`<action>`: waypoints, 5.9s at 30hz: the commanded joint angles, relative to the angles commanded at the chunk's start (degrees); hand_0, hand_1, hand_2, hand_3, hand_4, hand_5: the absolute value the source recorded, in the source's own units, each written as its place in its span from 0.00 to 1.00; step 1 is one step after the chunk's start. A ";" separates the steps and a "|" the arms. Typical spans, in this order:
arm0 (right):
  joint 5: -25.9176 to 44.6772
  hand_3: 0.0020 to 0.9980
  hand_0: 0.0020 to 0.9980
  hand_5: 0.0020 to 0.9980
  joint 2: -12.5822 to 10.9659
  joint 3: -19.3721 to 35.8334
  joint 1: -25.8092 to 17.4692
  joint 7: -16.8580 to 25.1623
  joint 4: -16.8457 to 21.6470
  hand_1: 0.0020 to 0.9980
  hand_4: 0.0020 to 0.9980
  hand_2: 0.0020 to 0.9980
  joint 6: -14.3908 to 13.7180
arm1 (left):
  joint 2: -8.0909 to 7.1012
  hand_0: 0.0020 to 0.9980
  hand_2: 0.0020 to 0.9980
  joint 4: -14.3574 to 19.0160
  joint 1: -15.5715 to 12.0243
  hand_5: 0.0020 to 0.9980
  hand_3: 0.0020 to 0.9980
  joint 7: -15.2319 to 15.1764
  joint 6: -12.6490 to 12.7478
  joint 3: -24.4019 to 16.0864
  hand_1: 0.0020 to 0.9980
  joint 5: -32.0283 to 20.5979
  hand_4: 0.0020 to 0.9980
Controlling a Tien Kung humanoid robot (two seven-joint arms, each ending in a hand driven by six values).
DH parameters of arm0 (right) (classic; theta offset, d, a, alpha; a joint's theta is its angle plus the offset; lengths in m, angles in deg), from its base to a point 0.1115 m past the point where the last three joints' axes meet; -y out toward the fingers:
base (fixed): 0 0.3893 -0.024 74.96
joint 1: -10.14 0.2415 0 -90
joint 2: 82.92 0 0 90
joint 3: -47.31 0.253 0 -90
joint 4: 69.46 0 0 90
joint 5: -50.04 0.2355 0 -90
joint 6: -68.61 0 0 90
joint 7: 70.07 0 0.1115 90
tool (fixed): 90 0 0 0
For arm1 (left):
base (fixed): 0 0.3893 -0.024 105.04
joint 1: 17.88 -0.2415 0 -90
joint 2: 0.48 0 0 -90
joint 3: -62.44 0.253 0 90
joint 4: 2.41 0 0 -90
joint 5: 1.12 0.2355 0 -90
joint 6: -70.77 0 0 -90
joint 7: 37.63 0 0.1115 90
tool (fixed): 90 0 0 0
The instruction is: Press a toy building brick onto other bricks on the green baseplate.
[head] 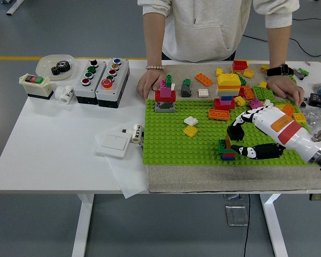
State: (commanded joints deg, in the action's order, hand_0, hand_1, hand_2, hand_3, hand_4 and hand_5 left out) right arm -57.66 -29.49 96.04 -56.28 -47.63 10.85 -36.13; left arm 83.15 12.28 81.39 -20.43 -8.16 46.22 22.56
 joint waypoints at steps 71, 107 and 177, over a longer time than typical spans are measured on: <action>-0.08 0.56 0.50 0.42 -1.30 0.51 -1.64 0.56 2.07 0.55 0.79 0.62 -0.74 | -0.04 0.49 0.65 0.07 0.33 0.75 0.62 0.04 0.06 0.08 0.57 -0.09 0.66; 0.06 0.57 0.49 0.42 -1.75 1.31 -2.80 0.81 2.88 0.55 0.79 0.62 -0.71 | -0.02 0.49 0.65 0.13 0.18 0.75 0.62 0.23 0.05 -0.20 0.57 0.40 0.66; -5.75 0.56 0.54 0.41 -0.59 3.92 -5.63 1.87 1.64 0.56 0.78 0.63 -5.72 | 0.01 0.49 0.65 0.20 0.12 0.75 0.62 0.63 -0.25 -0.70 0.57 1.43 0.66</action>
State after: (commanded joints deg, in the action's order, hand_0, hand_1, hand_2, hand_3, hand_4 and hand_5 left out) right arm -63.41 -30.07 99.96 -61.91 -45.76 12.49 -41.86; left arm 83.16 12.47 81.51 -19.80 -8.42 45.52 23.99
